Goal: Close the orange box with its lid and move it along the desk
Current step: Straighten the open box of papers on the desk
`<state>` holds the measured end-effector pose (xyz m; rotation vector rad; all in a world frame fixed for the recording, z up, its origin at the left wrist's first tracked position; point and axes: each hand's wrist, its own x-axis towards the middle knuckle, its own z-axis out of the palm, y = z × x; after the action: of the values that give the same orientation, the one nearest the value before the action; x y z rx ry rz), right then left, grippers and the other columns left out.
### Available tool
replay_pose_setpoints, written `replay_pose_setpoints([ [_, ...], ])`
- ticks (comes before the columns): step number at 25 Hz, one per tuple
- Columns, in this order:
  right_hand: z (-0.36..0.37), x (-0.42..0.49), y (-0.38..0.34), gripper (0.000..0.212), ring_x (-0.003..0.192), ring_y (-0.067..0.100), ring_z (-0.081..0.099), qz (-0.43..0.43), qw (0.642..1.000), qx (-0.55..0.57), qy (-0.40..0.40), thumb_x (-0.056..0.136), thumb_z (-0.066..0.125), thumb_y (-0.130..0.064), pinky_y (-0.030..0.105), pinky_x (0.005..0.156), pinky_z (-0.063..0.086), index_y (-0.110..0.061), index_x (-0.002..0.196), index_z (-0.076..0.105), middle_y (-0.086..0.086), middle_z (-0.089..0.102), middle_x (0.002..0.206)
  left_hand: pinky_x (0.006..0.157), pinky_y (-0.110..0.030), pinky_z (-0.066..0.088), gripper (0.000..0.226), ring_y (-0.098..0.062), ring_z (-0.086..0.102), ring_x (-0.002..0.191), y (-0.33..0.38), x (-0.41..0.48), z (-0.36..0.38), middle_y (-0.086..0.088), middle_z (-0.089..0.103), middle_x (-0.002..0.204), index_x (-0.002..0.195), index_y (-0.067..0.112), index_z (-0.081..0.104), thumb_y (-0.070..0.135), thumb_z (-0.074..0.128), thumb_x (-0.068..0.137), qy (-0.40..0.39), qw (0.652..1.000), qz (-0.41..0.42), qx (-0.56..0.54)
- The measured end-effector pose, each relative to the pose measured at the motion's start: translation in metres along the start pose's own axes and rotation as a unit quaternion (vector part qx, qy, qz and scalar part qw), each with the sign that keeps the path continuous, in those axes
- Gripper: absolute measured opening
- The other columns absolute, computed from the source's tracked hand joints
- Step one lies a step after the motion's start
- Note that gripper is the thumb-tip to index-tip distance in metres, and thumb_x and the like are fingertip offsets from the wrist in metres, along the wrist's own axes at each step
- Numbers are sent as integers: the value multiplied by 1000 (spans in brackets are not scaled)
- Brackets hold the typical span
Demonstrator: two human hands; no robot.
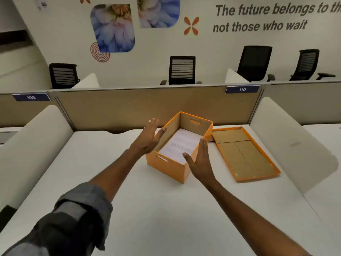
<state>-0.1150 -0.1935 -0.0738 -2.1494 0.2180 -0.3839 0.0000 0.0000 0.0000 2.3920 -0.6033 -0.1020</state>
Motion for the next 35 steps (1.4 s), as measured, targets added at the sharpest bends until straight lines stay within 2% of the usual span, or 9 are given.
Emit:
replay_pose_setpoints([
  [6, 20, -7, 32, 101, 159, 22, 0, 147, 984, 104, -14, 94, 70, -35, 31, 124, 6, -6, 162, 1, 9, 1, 172, 119, -40, 26, 85, -18, 29, 150, -47, 3, 5, 1, 29, 164, 157, 24, 25, 69, 49, 90, -40, 985, -124, -109],
  [12, 47, -4, 53, 104, 158, 24, 11, 184, 974, 134, -4, 89, 77, -33, 50, 126, 20, -12, 162, 7, 6, 9, 172, 113, -39, 39, 83, -18, 49, 136, -110, 14, 11, 2, 54, 146, 152, 22, 37, 31, 80, 82, -90, 957, -169, -217],
  [16, 70, 7, 63, 108, 156, 20, 20, 206, 964, 167, 18, 81, 80, -44, 53, 124, 26, -21, 162, 13, -1, 21, 170, 109, -40, 42, 88, -22, 45, 140, -148, 33, 16, -1, 49, 151, 153, 24, 35, 22, 83, 79, -109, 952, -180, -223],
  [18, 76, 17, 62, 106, 153, 18, 28, 205, 964, 168, 16, 77, 81, -48, 50, 123, 29, -25, 160, 18, -6, 30, 165, 109, -42, 44, 90, -22, 47, 139, -166, 48, 16, -2, 48, 152, 153, 24, 36, 21, 85, 77, -110, 951, -176, -227],
  [22, 80, 36, 52, 97, 138, 8, 33, 226, 956, 187, 27, 84, 83, -24, 30, 112, 34, -23, 158, 21, -24, 34, 142, 109, -40, 43, 97, -22, 48, 137, -197, 76, 13, -2, 50, 151, 152, 24, 37, 22, 89, 70, -122, 948, -166, -242],
  [24, 83, 43, 55, 98, 128, 7, 34, 243, 949, 200, 23, 84, 82, -19, 26, 102, 36, -21, 160, 19, -24, 32, 133, 111, -40, 41, 100, -22, 47, 138, -209, 91, 12, -3, 48, 152, 153, 23, 36, 21, 90, 69, -138, 946, -163, -244],
  [27, 87, 48, 59, 102, 128, 4, 36, 262, 944, 200, 2, 84, 82, -16, 17, 94, 43, -23, 160, 14, -19, 36, 136, 110, -35, 43, 103, -19, 46, 139, -221, 111, 16, 0, 46, 153, 154, 22, 35, 21, 91, 67, -179, 940, -157, -243],
  [31, 89, 53, 63, 100, 142, 12, 43, 269, 946, 180, -14, 79, 87, -27, 36, 110, 47, -34, 157, 25, -13, 45, 155, 91, -15, 51, 95, -9, 51, 134, -223, 130, 20, 2, 49, 152, 151, 15, 40, 15, 90, 70, -235, 936, -132, -226],
  [35, 88, 58, 61, 105, 141, 19, 46, 274, 945, 175, -20, 68, 88, -41, 50, 110, 49, -38, 155, 28, -9, 51, 152, 100, -32, 47, 87, -13, 51, 132, -219, 136, 23, 5, 52, 146, 150, 16, 43, 16, 86, 74, -259, 939, -115, -194],
])
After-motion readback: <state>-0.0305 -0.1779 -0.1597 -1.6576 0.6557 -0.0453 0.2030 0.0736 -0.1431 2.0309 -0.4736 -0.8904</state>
